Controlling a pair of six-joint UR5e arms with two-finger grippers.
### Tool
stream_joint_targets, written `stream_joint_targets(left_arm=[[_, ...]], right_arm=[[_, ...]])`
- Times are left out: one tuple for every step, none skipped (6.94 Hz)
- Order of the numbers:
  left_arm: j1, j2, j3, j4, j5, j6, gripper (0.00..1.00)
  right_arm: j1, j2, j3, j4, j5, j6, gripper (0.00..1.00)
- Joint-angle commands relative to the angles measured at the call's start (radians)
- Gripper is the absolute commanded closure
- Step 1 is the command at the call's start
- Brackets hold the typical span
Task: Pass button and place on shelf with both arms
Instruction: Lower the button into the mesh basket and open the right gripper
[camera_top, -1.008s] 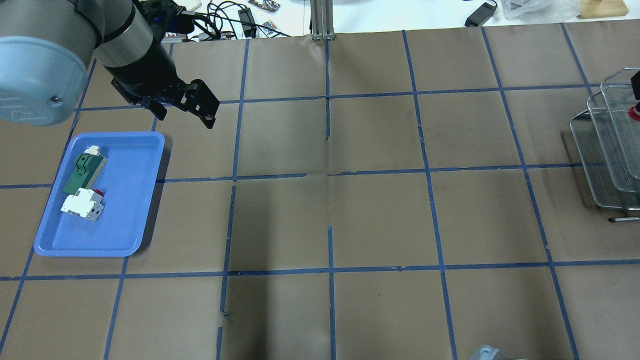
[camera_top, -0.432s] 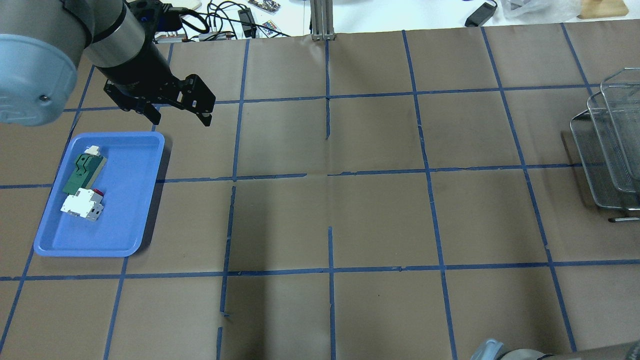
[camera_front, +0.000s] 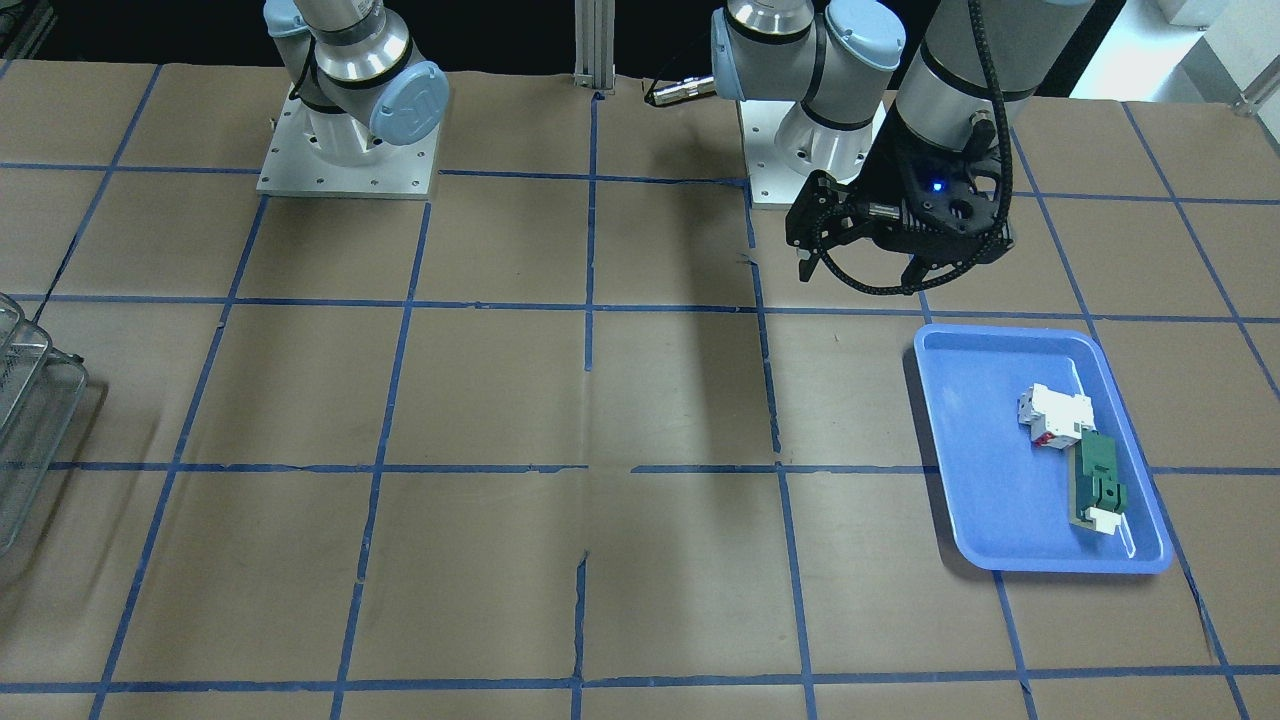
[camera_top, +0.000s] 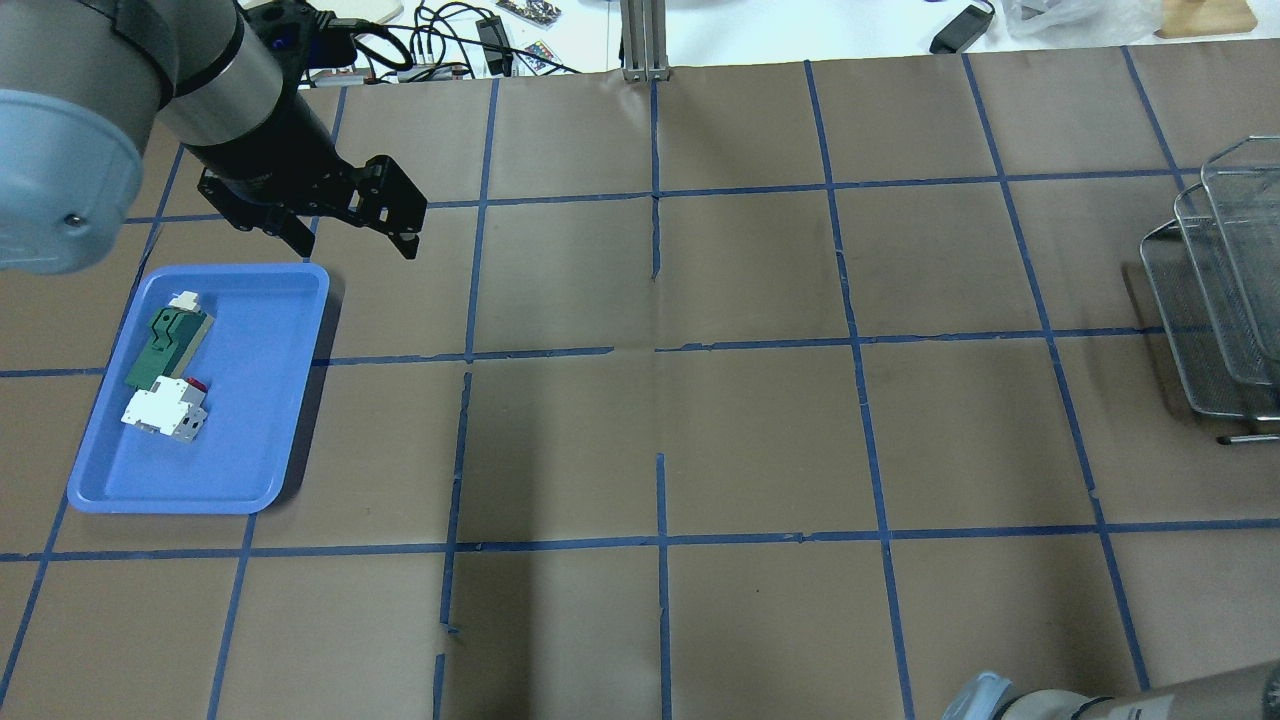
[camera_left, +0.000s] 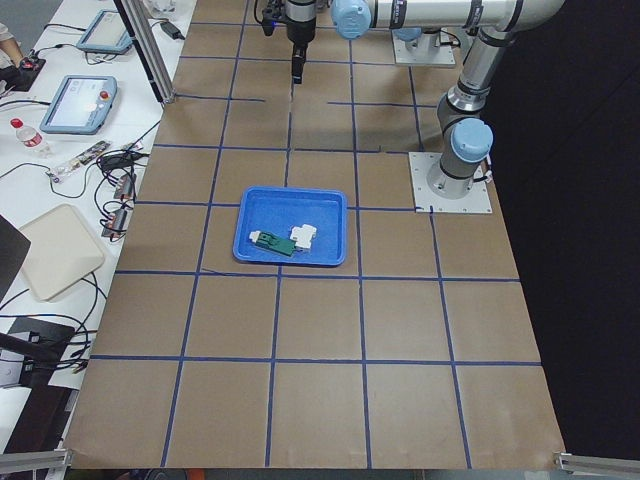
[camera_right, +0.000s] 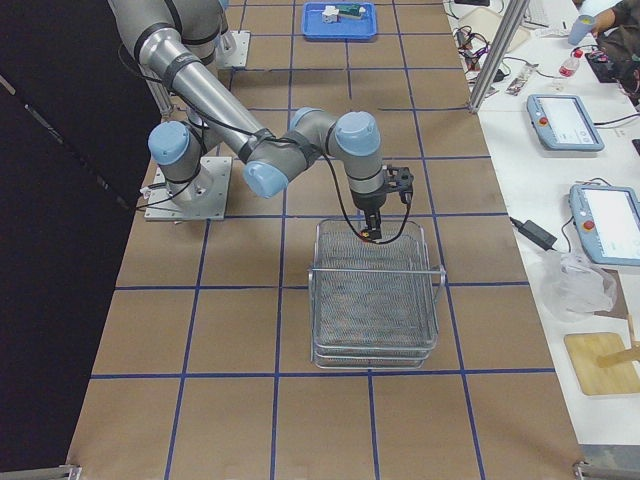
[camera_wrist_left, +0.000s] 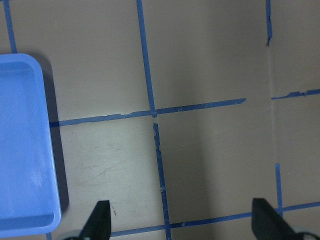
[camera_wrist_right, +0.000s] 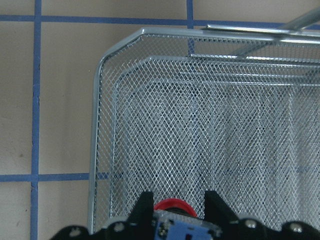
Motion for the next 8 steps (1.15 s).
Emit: stream_joint_targets(left_arm=[[0.000,0.007,-0.012,0.000,0.004,-0.009,0.00],[0.009,0.012,-0.014,-0.005,0.004,-0.007,0.00],[0.005,0.015,-0.014,-0.008,0.005,-0.009,0.00],[0.006,0.015,-0.014,-0.009,0.007,-0.009,0.00],[0.011,0.018,-0.014,-0.011,0.007,-0.009,0.00],[0.009,0.018,-0.014,-0.011,0.007,-0.006,0.00],[0.011,0.019,-0.015,-0.011,0.005,-0.006,0.00],[0.011,0.019,-0.014,-0.011,0.007,-0.006,0.00]], right_arm=[[-0.016,0.005,0.001,0.033,-0.006,0.002,0.29],[-0.016,-0.004,-0.002,0.035,-0.007,0.001,0.00],[-0.016,-0.003,-0.001,0.059,-0.010,0.002,0.00],[-0.016,-0.013,-0.019,0.096,-0.059,0.001,0.00],[-0.016,-0.073,-0.027,0.178,-0.079,0.005,0.00],[-0.014,-0.143,-0.025,0.273,-0.086,0.022,0.00],[-0.005,-0.209,-0.027,0.393,-0.087,0.061,0.00],[0.018,-0.257,-0.025,0.535,-0.078,0.170,0.00]])
